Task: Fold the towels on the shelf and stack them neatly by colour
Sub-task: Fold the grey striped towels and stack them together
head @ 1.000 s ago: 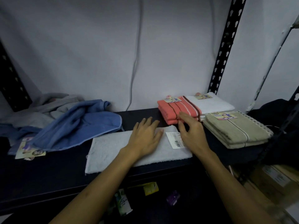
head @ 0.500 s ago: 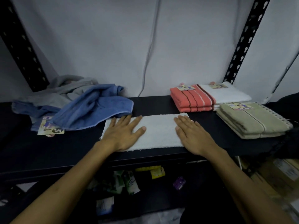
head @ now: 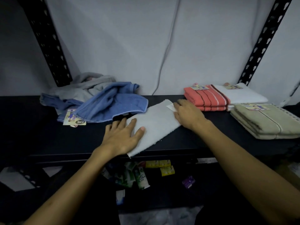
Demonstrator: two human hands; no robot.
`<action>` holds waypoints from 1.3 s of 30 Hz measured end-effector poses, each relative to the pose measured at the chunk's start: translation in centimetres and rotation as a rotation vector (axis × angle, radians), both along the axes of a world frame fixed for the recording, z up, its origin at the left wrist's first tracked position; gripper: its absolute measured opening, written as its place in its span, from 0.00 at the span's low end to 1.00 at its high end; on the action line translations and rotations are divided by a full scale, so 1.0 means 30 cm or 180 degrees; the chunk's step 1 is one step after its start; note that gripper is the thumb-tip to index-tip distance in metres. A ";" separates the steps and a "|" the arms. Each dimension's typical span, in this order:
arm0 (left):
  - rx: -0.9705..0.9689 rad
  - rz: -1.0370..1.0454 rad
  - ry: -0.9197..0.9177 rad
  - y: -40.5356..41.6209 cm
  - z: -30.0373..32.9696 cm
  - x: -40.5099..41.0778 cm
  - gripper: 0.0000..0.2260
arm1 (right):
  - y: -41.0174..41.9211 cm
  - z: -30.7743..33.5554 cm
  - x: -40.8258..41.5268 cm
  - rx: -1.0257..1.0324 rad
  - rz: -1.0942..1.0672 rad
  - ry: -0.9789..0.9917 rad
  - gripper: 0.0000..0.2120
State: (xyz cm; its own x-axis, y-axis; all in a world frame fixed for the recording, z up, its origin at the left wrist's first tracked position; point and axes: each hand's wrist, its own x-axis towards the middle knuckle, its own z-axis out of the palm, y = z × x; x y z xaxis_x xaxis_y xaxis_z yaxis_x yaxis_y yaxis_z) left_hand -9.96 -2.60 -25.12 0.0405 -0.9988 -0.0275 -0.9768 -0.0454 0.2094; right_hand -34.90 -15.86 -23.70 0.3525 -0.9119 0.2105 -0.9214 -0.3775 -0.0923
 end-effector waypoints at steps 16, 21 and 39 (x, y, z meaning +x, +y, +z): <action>-0.0162 -0.0942 0.0447 0.093 -0.017 -0.082 0.26 | -0.018 -0.015 -0.021 0.0274 0.0668 0.0454 0.29; -0.0454 -0.1297 0.0426 0.113 -0.049 -0.059 0.39 | 0.105 -0.010 -0.046 -0.0506 0.0719 -0.0460 0.12; -0.2341 -0.1615 0.0618 0.129 -0.084 -0.068 0.09 | 0.524 -0.162 -0.177 -0.0570 0.0737 -0.2192 0.12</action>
